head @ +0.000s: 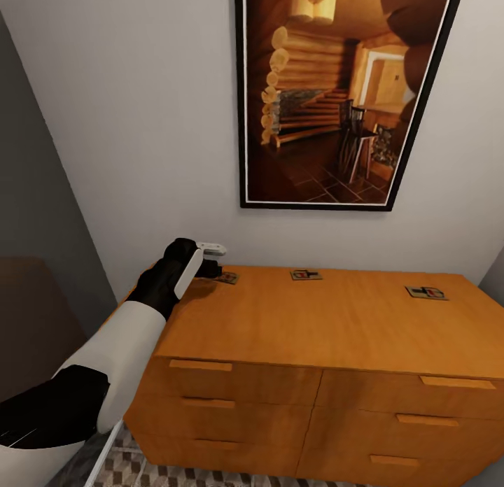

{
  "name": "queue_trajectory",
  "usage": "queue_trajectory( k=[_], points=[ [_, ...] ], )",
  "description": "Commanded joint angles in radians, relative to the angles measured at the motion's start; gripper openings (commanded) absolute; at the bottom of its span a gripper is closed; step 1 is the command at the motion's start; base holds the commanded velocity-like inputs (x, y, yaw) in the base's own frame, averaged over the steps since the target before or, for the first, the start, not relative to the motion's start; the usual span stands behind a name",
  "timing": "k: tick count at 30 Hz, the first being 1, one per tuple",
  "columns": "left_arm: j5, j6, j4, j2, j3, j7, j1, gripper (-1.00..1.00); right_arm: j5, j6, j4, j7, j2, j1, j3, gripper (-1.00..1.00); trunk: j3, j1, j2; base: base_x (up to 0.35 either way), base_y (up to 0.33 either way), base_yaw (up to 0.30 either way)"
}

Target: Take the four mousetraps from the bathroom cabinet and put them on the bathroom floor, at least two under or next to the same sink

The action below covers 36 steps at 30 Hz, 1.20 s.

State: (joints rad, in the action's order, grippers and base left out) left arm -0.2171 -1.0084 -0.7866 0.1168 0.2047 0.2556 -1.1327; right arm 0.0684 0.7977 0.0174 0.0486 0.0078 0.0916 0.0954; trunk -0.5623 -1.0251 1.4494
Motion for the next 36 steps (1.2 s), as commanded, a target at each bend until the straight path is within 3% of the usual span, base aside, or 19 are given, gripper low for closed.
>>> queue_trajectory(
  k=[1,17,36],
  points=[
    [-0.01,-0.002,0.0,0.0,0.002,0.01,-0.001,1.0,0.011,0.003,-0.001,0.008,0.0,0.0,0.006,-1.0,-0.002,0.0,0.001,0.0,0.0,0.198],
    [-0.01,-0.002,-0.002,0.003,0.004,0.01,-0.001,1.0,0.011,0.003,-0.001,0.008,0.0,0.0,0.006,-1.0,-0.019,0.0,0.001,0.0,-0.006,0.21],
    [-0.009,-0.002,0.0,0.01,0.004,0.01,-0.001,1.0,0.011,0.003,-0.001,0.008,-0.001,0.0,0.004,-1.0,-0.038,0.0,0.001,0.0,-0.139,0.203]
  ],
)
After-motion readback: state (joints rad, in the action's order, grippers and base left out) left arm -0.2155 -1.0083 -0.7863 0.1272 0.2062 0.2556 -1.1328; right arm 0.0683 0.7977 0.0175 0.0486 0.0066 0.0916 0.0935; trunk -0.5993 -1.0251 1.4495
